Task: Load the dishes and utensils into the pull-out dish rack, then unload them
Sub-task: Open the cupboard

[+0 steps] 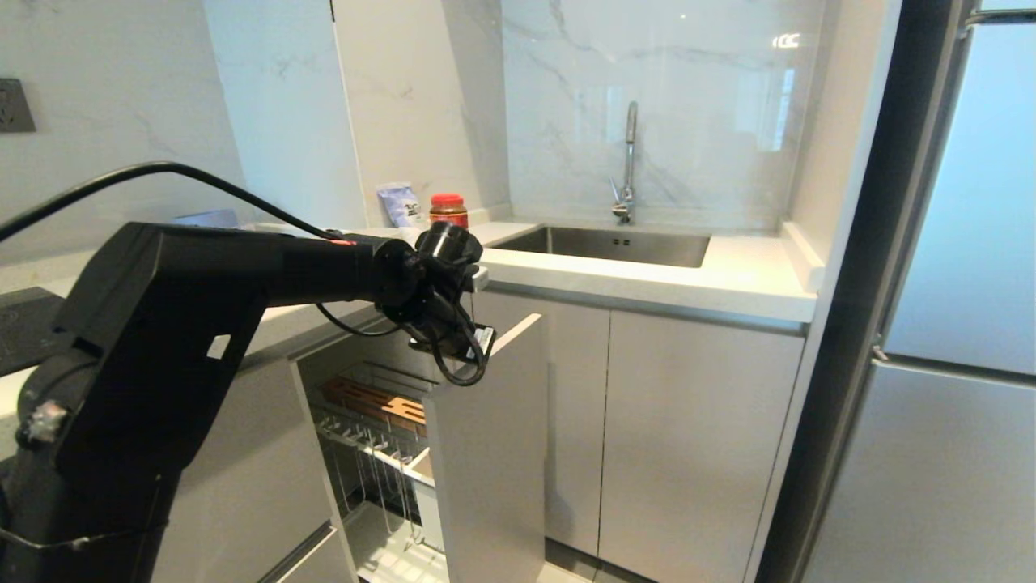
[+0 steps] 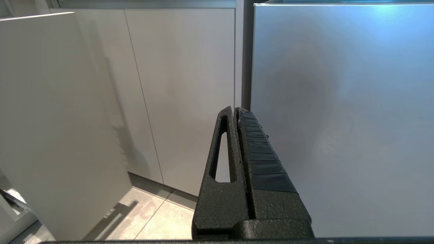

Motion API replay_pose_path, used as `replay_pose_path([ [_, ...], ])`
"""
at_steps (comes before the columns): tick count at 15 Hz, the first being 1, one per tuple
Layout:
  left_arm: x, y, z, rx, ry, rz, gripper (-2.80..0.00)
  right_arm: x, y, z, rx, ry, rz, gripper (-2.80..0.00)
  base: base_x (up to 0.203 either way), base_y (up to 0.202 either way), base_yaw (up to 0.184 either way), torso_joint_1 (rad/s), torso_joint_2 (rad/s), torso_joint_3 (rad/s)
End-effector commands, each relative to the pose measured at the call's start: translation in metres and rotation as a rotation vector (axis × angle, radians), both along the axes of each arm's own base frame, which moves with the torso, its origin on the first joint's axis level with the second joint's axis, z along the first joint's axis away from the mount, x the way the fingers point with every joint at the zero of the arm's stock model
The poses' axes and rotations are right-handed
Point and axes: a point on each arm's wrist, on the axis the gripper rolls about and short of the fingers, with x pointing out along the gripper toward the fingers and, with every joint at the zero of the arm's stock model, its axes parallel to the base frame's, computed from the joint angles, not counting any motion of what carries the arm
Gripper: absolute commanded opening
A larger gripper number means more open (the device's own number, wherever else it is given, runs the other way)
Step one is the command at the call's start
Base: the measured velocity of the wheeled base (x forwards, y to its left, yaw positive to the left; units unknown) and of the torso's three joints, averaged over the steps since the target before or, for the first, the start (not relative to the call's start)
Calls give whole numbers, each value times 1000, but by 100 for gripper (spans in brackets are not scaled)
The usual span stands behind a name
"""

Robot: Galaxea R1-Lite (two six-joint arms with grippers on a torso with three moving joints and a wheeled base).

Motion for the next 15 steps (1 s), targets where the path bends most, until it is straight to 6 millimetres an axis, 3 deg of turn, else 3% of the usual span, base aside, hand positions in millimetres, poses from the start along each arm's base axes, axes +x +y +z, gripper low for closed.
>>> replay_pose_path([
  [1,-4,-7,0,-18,13,-16,-280,0,0,0,0,2,1,-280,0,0,0,0,0,0],
  [15,-35,-58,1,-205,109,-33,-280,0,0,0,0,2,1,-280,0,0,0,0,0,0],
])
